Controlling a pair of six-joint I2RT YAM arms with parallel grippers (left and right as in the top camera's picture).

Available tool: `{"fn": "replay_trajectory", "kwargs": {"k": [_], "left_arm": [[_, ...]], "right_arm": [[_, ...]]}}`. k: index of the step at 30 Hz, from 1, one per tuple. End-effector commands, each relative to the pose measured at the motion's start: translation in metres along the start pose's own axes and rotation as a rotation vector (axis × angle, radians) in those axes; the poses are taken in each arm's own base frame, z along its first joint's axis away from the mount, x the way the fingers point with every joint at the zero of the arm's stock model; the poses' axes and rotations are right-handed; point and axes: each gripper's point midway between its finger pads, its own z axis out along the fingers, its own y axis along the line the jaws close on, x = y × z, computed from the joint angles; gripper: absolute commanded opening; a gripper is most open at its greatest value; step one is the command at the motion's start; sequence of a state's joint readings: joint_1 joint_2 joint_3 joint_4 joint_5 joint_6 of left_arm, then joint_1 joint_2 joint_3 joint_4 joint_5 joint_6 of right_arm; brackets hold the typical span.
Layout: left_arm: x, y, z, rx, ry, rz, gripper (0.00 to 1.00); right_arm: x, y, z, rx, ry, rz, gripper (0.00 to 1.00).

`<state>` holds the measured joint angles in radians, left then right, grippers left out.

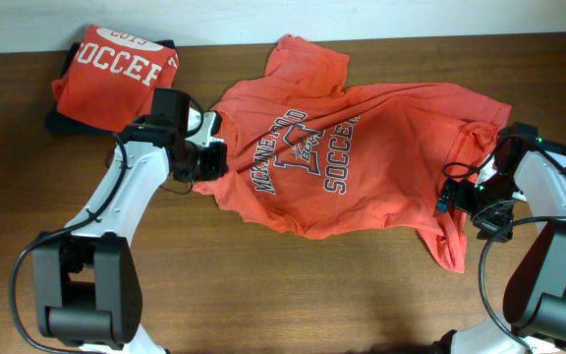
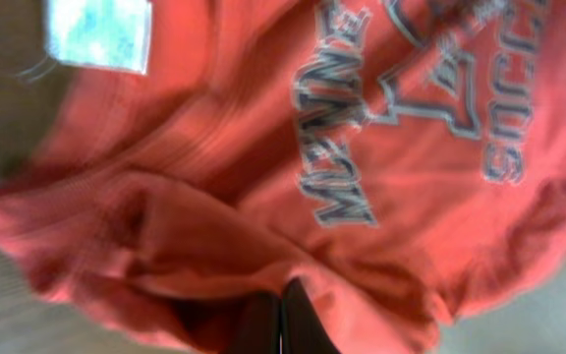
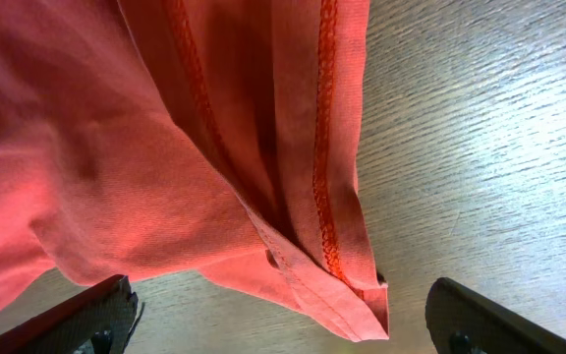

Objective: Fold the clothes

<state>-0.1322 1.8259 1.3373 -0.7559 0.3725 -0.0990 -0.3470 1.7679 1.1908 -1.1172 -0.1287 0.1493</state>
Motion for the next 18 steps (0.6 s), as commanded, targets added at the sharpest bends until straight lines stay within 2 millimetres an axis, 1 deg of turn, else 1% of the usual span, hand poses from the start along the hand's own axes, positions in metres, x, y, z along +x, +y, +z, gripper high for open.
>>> {"fn": "replay_trajectory", "kwargs": {"k": [1,2,4,5,7,8,9,10,11,15,18], "left_arm": [[-0.017,0.024,0.004,-0.122,-0.059,-0.024,0.01],[-0.02,0.025,0.007,-0.126,-0.069,-0.021,0.02],[-0.026,0.027,0.012,-0.127,-0.085,-0.016,0.22],[-0.028,0.028,0.015,-0.126,-0.09,-0.015,0.28],[-0.028,0.031,0.017,-0.13,-0.091,-0.017,0.32],[-0.028,0.034,0.016,-0.136,-0.091,-0.025,0.4],[-0.028,0.038,0.015,-0.146,-0.09,-0.043,0.53],[-0.027,0.041,0.013,-0.15,-0.089,-0.058,0.56],[-0.026,0.045,0.012,-0.154,-0.087,-0.077,0.57],[-0.019,0.062,0.006,-0.171,-0.064,-0.125,0.57],[-0.014,0.066,0.005,-0.175,-0.039,-0.102,0.57]], "right_arm": [[0.0,-0.001,-0.002,0.008,-0.008,-0.006,0.99],[0.0,-0.001,-0.002,0.008,-0.008,-0.006,0.99],[0.0,-0.001,-0.002,0.008,-0.008,-0.006,0.99],[0.0,-0.001,-0.002,0.008,-0.008,-0.006,0.99],[0.0,-0.001,-0.002,0.008,-0.008,-0.006,0.99],[0.0,-0.001,-0.002,0.007,-0.008,-0.006,0.99],[0.0,-0.001,-0.002,0.008,-0.008,-0.006,0.99],[0.0,-0.001,-0.002,0.008,-0.008,-0.006,0.99],[0.0,-0.001,-0.002,0.008,-0.008,-0.006,0.99],[0.0,-0.001,-0.002,0.008,-0.008,-0.006,0.99],[0.0,-0.001,-0.002,0.008,-0.008,-0.006,0.99]]}}
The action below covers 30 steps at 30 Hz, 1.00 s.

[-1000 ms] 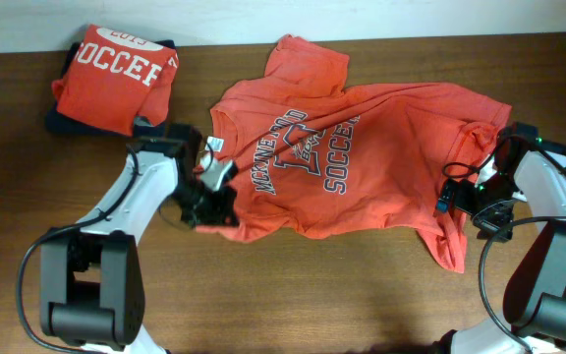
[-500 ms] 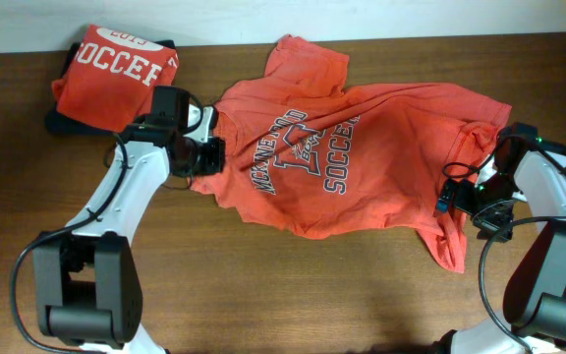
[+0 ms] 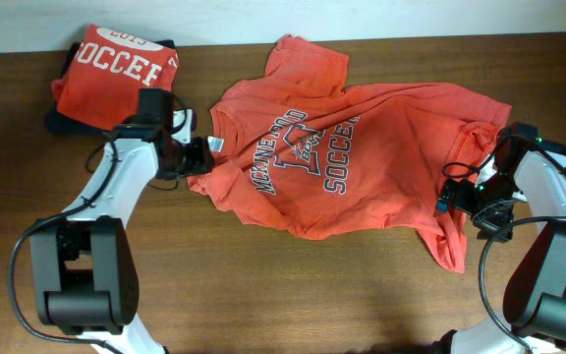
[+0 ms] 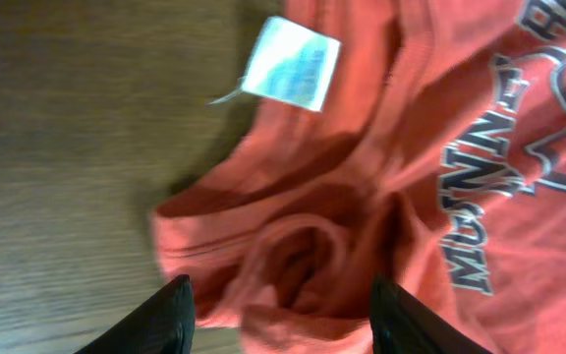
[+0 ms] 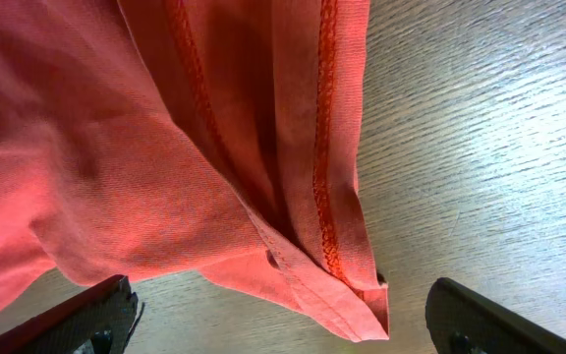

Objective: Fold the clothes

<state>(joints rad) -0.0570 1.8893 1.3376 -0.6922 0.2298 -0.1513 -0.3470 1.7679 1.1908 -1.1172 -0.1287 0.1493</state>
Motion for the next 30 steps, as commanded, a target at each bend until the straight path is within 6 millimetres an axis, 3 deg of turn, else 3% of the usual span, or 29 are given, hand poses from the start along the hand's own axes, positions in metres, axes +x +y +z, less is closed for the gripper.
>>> {"fn": "replay_trajectory", "kwargs": {"k": [1,19,22,26,30], "left_arm": [[0.001,0.005,-0.003,-0.013,0.012,0.032,0.57],[0.014,-0.002,0.006,-0.007,0.058,0.13,0.54],[0.014,-0.003,0.005,-0.001,0.059,0.171,0.53],[0.018,-0.021,0.004,0.112,0.066,0.288,0.55],[0.024,-0.021,0.004,0.118,0.088,0.357,0.57]], "right_arm": [[0.0,-0.001,-0.002,0.008,-0.008,-0.006,0.99],[0.0,-0.001,-0.002,0.008,-0.008,-0.006,0.99],[0.0,-0.001,-0.002,0.008,-0.008,-0.006,0.99],[0.0,-0.001,-0.002,0.008,-0.008,-0.006,0.99],[0.0,-0.001,-0.002,0.008,-0.008,-0.006,0.99]]}}
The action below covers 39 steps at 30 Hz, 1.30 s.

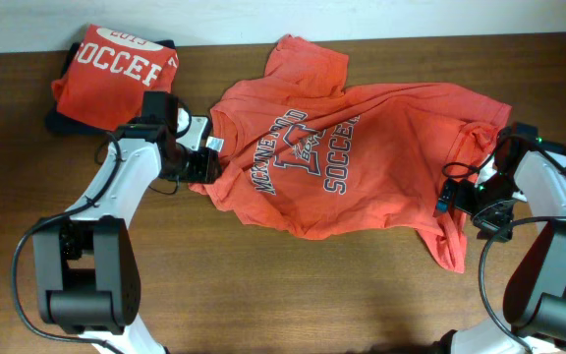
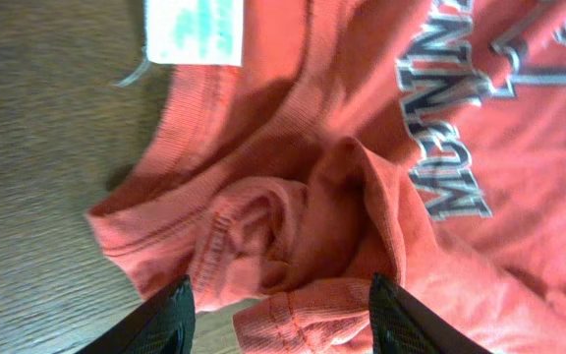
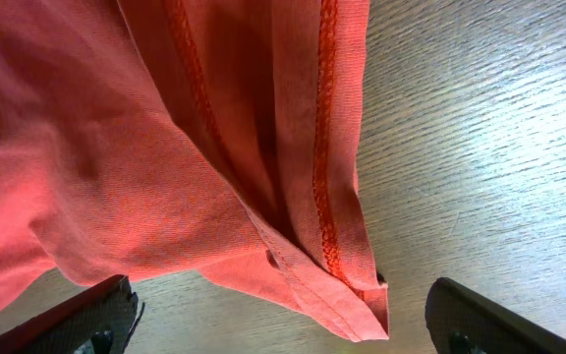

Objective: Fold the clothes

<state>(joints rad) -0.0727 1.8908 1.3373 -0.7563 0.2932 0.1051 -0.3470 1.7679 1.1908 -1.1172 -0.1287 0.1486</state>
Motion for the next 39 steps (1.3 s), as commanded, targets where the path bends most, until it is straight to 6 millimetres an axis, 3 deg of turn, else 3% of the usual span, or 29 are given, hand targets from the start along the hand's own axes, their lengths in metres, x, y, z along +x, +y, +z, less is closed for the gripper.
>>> {"fn": "replay_trajectory", "kwargs": {"k": [1,7,22,26,37,39], "left_arm": [[0.005,-0.007,0.003,0.051,0.021,0.111,0.58],[0.007,-0.003,0.004,0.026,0.029,0.125,0.63],[0.01,-0.001,0.004,0.015,0.045,0.121,0.62],[0.011,-0.003,0.004,0.026,0.047,0.12,0.56],[0.022,-0.002,0.009,0.031,0.071,0.112,0.55],[0.021,-0.004,0.009,0.039,0.069,0.112,0.5]], "right_arm": [[0.0,-0.001,-0.002,0.008,-0.008,-0.005,0.99],[0.0,-0.001,-0.002,0.008,-0.008,-0.005,0.99],[0.0,-0.001,-0.002,0.008,-0.008,-0.005,0.98],[0.0,-0.001,-0.002,0.008,-0.008,-0.005,0.99],[0.0,-0.001,-0.002,0.008,-0.008,-0.005,0.99],[0.0,-0.001,-0.002,0.007,-0.008,-0.005,0.99]]}}
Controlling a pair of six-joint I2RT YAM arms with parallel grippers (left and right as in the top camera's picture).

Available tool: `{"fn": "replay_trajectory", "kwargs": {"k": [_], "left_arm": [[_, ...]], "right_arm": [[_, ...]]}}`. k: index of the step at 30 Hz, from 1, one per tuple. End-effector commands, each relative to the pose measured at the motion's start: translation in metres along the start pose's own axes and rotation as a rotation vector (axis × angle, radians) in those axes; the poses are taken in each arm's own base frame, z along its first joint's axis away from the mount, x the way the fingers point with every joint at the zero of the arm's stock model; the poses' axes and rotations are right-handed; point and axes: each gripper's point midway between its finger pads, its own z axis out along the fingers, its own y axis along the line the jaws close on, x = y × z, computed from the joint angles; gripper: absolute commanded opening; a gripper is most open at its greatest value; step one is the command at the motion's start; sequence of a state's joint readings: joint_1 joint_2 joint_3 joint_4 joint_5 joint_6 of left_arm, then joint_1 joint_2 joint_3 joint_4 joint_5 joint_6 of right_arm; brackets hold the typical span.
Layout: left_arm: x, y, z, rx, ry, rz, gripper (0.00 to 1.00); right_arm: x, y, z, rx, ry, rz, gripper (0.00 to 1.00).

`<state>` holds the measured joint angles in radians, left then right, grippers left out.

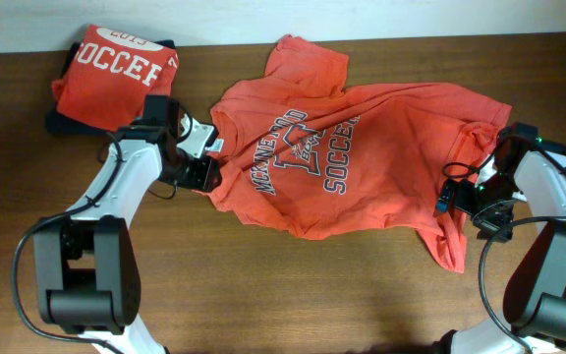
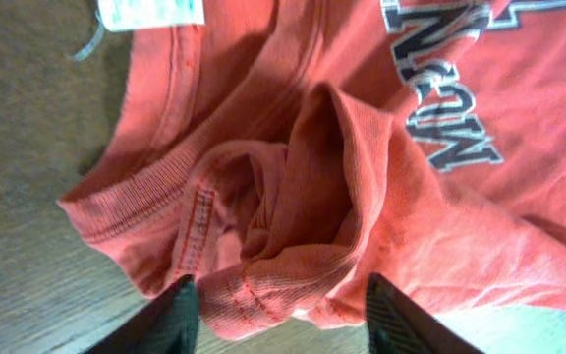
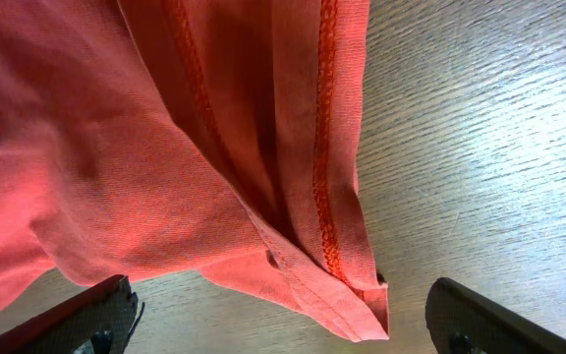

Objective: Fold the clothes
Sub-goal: 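Pull the shirt's left side leftward with the left gripper while right holds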

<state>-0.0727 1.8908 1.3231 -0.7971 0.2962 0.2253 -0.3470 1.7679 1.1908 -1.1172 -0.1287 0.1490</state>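
Note:
An orange T-shirt (image 1: 362, 167) printed with SOCCER lies spread and rumpled across the table. My left gripper (image 1: 200, 171) is at its collar end, beside the white label (image 1: 216, 146). It stands open (image 2: 285, 326), and a bunched fold of ribbed fabric (image 2: 293, 256) lies between its fingers. My right gripper (image 1: 460, 203) is at the shirt's right side. It is open too (image 3: 285, 329), with a stitched hem corner (image 3: 347, 285) lying between its wide-set fingers on the wood.
A folded orange SOCCER shirt (image 1: 116, 71) rests on a dark garment (image 1: 59, 122) at the back left. The shirt's lower tail (image 1: 448, 248) droops toward the front right. Bare wooden table (image 1: 293, 295) runs along the front.
My left gripper has shifted a little toward the table's front along the collar. The bunched fold now sits lower between its open fingers and the label is at the view's top. The right arm is unchanged.
At first my left gripper was shut on the shirt near its collar. Then it was open a little to the left, with the bunched collar lying loose before it. Since then it has edged back over that bunch, still open. My right gripper stayed open over the hem throughout.

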Motion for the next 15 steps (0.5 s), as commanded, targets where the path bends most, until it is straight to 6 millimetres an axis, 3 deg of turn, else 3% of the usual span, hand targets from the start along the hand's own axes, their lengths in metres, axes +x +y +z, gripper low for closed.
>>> {"fn": "replay_trajectory", "kwargs": {"k": [1,6,11,15], "left_arm": [[0.0056,-0.0041,0.0071,0.034,0.015,0.008,0.47],[0.0065,-0.0042,0.0071,0.035,0.019,0.007,0.41],[0.01,-0.0052,0.007,0.038,0.033,0.002,0.12],[0.011,-0.0053,0.0069,0.04,0.037,0.0,0.01]], "right_arm": [[0.0005,-0.0009,-0.0018,0.008,-0.008,-0.005,0.99],[0.0005,-0.0009,-0.0018,0.008,-0.008,-0.005,0.99],[0.0005,-0.0009,-0.0018,0.008,-0.008,-0.005,0.99],[0.0005,-0.0009,-0.0018,0.008,-0.008,-0.005,0.99]]}}
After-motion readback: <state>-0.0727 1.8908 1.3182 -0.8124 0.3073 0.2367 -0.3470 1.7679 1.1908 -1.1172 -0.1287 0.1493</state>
